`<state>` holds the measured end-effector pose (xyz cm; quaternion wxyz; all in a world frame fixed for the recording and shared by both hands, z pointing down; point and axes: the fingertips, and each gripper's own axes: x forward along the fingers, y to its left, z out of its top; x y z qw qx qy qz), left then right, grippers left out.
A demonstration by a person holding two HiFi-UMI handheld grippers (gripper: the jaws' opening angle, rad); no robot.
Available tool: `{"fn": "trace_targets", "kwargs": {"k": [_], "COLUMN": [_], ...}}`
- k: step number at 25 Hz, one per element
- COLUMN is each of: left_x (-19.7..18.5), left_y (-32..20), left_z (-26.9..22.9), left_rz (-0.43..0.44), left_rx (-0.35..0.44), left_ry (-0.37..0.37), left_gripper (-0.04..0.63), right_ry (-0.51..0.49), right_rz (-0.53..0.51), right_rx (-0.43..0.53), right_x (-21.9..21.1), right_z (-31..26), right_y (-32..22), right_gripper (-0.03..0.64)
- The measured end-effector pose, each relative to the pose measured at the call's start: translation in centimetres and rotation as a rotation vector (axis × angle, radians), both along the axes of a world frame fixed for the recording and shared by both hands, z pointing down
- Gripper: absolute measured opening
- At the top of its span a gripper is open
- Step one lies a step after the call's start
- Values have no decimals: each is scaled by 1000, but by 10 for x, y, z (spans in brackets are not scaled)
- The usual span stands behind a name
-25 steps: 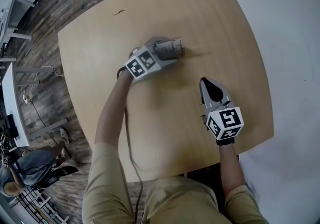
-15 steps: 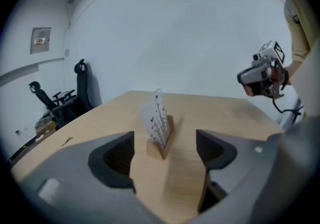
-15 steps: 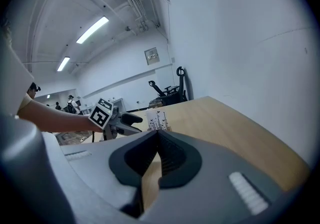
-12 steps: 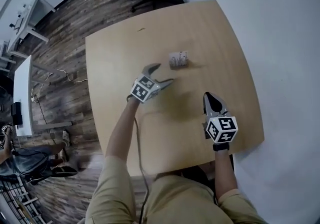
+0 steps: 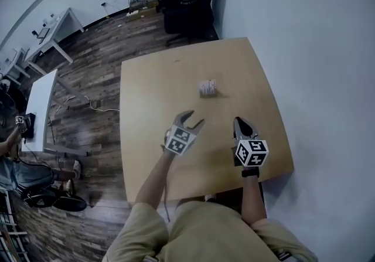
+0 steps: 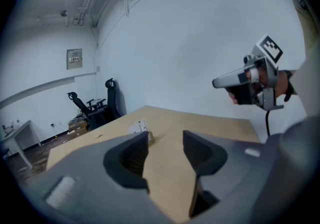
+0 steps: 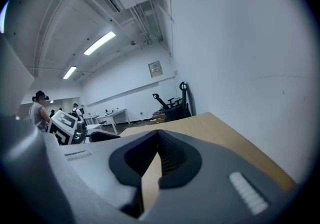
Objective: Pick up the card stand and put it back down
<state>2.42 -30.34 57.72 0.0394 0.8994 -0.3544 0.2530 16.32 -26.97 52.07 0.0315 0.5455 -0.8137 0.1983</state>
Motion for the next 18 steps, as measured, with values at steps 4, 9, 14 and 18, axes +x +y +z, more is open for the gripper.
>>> {"fn": "trace_targets", "kwargs": {"k": [4,9,14,18], "left_x": [16,26,16,12], "left_y": [31,61,86,97], "left_z": [-41,-77,-97,-110], "left_rz": [-52,-116,-201,-242], "left_rx": [26,63,150,193], "left_ry": [91,188,210,233], "left_gripper": [203,177,125,97], "right_ry": [-2,20,47,63], "right_rz": [-19,-33,-49,-73], "right_rx": [30,90,125,163], "right_x": [2,-1,-6,-10], "right_z": [-25,-45,-50,-57], "right_y": [24,45,69,81], "right_gripper": [3,3,3,3]}}
